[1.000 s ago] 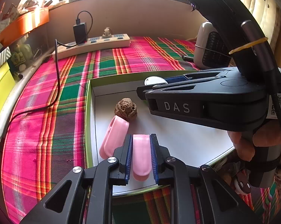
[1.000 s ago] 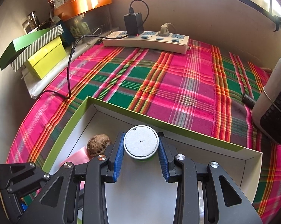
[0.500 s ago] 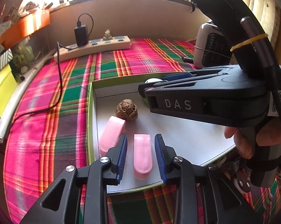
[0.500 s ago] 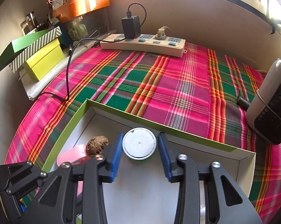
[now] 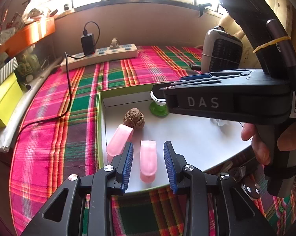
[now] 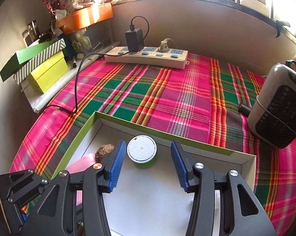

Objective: Organize objects
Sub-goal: 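Open the left gripper to drop the pink clip while the right releases the spool, then withdraw both grippers from the box toward the remaining objects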

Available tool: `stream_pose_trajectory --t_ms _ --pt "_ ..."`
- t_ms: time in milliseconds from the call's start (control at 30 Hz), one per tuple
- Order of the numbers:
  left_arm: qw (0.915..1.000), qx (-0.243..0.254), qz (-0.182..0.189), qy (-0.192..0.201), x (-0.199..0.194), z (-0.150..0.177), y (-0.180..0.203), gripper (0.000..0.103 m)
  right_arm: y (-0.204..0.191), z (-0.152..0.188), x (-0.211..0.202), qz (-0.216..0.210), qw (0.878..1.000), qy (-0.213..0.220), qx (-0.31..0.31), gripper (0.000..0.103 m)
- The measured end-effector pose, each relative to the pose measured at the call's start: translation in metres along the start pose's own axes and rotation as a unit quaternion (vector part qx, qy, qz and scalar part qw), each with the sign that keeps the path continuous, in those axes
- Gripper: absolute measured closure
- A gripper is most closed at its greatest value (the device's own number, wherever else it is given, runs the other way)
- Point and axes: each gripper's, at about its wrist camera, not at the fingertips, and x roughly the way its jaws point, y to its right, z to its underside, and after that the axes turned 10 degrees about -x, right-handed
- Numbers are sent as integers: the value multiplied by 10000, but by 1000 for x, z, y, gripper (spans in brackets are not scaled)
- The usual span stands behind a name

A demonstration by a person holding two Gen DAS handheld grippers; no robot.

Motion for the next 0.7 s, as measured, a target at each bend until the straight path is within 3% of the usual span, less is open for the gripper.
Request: stream_pose_trajectory --t_ms 700 --pt "9994 -62 16 330 -44 18 -2 73 -10 36 -69 176 9981 566 183 54"
